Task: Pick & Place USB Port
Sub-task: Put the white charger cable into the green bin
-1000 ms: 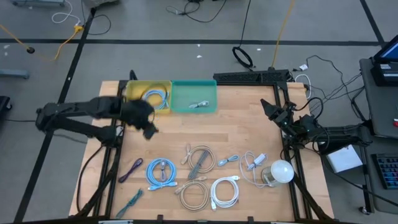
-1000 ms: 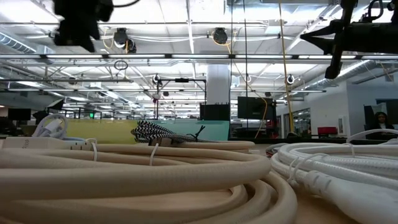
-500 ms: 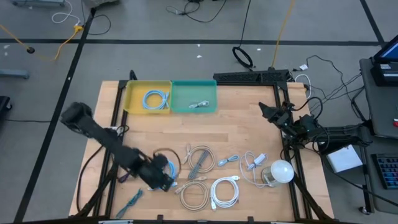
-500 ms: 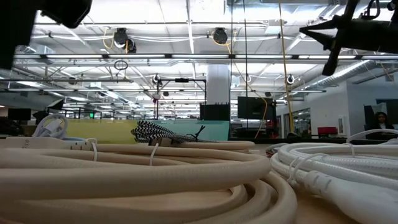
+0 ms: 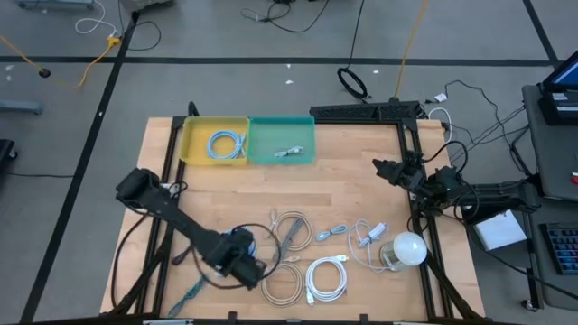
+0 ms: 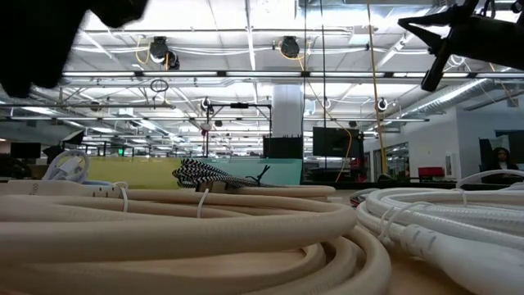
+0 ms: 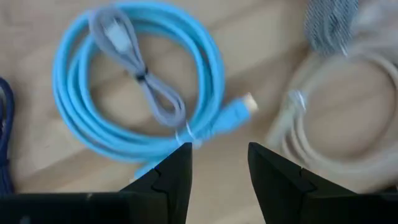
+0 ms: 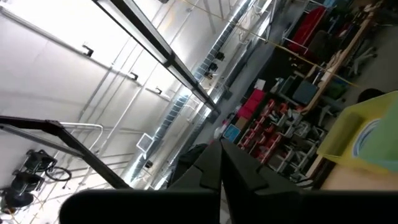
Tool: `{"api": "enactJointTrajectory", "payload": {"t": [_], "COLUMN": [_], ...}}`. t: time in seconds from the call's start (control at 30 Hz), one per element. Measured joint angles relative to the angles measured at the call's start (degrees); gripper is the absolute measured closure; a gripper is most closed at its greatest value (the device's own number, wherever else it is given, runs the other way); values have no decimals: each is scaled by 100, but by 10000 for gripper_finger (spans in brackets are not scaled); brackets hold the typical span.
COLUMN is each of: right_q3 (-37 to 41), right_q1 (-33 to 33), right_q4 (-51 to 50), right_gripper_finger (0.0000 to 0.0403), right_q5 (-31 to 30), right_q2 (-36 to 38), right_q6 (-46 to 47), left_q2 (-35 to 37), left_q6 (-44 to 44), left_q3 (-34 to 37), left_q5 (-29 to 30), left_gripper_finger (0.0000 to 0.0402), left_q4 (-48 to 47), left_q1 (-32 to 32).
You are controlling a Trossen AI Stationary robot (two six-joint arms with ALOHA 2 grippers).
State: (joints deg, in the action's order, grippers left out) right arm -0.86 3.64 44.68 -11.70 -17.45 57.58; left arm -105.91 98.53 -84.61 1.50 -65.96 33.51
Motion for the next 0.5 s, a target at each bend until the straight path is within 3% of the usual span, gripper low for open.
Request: {"api": "enactJointTrajectory", "payload": {"t": [0.27, 0.5], "right_q3": [0, 0], "right_q1": [0, 0], "right_q4": [111, 293], "right_gripper_finger": [403, 403], "right_q5": [331, 629], "right_q2": [0, 4], "right_q6": [4, 24], "left_q2": [-407, -548], "left_q6": [-162, -341], "left_q3": [13, 16], "left_q5": [-296, -208], "left_gripper_finger": [245, 245], "left_q4": [-738, -613], "left_q1": [-370, -553]}}
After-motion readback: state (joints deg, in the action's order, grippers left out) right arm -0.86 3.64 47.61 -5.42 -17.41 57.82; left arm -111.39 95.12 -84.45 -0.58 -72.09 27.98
